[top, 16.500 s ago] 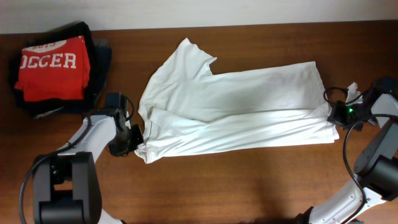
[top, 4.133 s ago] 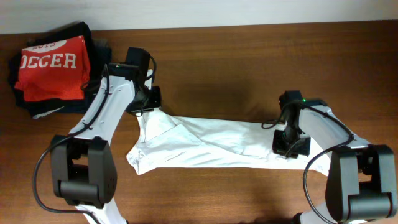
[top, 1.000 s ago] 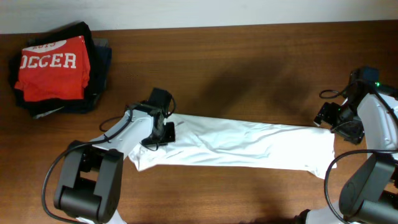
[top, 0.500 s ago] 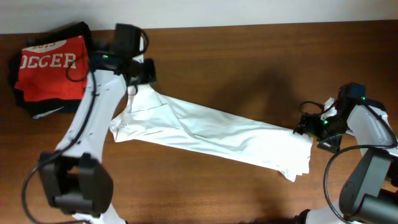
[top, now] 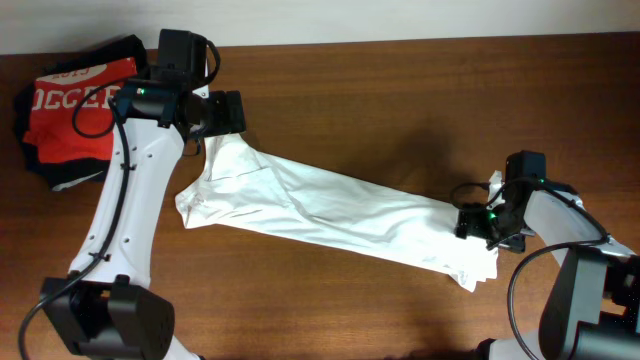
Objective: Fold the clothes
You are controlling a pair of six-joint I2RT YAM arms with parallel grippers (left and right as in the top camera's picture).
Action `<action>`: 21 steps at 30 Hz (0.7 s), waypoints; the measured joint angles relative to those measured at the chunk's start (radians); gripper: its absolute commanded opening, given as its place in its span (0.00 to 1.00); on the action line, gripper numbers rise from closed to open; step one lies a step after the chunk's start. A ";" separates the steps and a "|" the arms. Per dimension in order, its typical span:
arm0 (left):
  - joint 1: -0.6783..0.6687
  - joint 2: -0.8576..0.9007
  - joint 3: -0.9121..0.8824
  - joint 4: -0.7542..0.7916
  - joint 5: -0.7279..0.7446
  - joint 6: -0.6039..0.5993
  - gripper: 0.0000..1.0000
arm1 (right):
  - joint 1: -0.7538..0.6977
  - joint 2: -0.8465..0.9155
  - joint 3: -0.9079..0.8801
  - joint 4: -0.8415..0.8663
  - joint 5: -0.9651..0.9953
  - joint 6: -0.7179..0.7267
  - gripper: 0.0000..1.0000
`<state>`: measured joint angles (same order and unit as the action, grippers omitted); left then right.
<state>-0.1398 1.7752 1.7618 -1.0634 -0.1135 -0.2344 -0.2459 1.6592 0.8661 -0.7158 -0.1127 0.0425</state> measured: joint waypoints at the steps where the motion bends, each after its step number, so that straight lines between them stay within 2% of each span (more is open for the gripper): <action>1: 0.000 0.000 0.000 0.000 0.000 0.000 0.99 | 0.001 0.000 0.000 0.012 0.002 0.000 0.75; 3: 0.000 0.000 0.000 0.000 0.000 0.000 0.99 | 0.001 0.002 -0.001 0.014 0.019 -0.001 0.76; 4: 0.000 0.000 0.000 0.001 0.000 0.000 0.99 | 0.001 0.002 -0.002 0.013 0.022 -0.002 0.90; 5: 0.000 0.000 0.000 0.000 0.000 0.000 0.99 | 0.001 0.002 -0.002 0.013 0.023 0.001 0.92; 15: 0.000 0.000 0.000 0.000 -0.001 0.000 0.99 | 0.006 0.002 0.001 0.013 0.016 0.001 0.91; 16: 0.000 0.000 0.000 0.000 -0.001 0.000 0.99 | 0.006 0.002 0.001 0.011 0.017 0.005 0.85; 17: 0.000 0.000 0.000 0.000 -0.001 0.000 0.99 | 0.006 0.002 0.001 0.010 0.018 0.006 0.74; 21: 0.000 0.000 0.000 0.000 0.000 0.000 0.99 | 0.005 -0.011 0.019 -0.116 0.076 0.022 0.80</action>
<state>-0.1398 1.7752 1.7618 -1.0634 -0.1139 -0.2344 -0.2413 1.6485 0.8852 -0.8318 -0.0364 0.0643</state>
